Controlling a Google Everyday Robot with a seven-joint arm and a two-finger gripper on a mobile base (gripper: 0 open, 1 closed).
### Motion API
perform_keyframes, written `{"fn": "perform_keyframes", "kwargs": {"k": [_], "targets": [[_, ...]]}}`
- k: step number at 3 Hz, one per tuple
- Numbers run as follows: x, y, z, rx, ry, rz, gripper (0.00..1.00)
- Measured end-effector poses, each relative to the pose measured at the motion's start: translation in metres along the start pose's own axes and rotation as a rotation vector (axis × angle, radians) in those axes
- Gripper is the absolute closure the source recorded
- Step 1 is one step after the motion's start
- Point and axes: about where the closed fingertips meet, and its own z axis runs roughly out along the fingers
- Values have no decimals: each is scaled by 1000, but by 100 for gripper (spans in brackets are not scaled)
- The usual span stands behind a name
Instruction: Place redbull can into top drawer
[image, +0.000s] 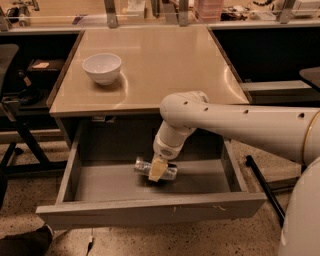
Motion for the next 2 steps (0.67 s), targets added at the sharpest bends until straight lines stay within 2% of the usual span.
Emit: {"fn": "perform_keyframes", "kwargs": {"k": [2], "targets": [[0,0,0,0,0,0,13]]}}
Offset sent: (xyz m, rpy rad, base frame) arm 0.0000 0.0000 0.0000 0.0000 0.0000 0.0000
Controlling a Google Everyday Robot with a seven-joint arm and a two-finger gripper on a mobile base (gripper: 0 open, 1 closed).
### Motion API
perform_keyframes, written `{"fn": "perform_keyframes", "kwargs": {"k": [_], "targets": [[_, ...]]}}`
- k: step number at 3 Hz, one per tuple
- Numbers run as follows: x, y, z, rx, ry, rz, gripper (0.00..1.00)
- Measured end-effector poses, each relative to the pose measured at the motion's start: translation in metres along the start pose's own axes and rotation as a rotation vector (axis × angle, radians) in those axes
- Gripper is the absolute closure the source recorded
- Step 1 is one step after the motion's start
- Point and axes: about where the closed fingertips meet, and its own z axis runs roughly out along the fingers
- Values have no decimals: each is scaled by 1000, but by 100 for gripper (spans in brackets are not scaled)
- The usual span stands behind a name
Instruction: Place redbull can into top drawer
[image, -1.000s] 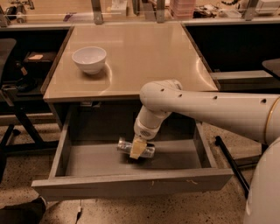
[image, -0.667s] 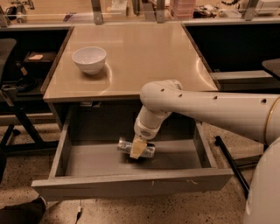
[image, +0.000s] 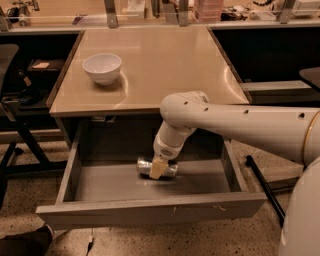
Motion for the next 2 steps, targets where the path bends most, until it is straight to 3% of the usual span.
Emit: {"fn": "perform_keyframes", "kwargs": {"k": [1,2], "targets": [[0,0,0,0,0,0,0],[0,0,0,0,0,0,0]]}}
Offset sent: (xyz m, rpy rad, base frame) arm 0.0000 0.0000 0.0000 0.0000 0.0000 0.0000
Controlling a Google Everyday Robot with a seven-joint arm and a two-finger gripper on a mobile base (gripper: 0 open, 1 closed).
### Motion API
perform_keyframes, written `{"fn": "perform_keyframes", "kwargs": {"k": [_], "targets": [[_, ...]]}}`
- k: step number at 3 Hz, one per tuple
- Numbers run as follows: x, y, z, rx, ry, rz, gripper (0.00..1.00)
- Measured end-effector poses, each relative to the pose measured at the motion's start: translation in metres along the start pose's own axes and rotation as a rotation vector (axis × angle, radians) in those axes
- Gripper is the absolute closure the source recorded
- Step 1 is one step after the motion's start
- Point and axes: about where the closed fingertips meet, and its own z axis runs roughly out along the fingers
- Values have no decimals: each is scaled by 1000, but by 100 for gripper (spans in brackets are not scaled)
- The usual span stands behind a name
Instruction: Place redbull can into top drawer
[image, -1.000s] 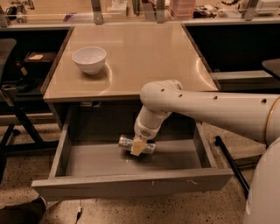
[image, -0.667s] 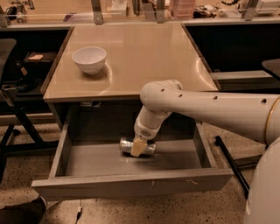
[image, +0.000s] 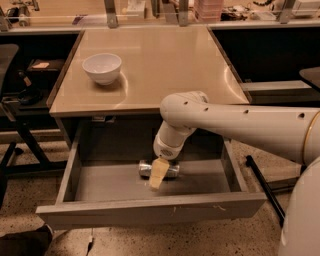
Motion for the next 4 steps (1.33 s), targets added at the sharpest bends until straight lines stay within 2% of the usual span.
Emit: {"fn": "perform_keyframes", "kwargs": {"k": [1,2,3,4], "targets": [[-16,1,-23,-8,2,-25,0],[-23,10,-61,-8,18,-25,0],[-15,28,-151,69,97,28,0],[-11,41,-166,65,124,30,0]]}}
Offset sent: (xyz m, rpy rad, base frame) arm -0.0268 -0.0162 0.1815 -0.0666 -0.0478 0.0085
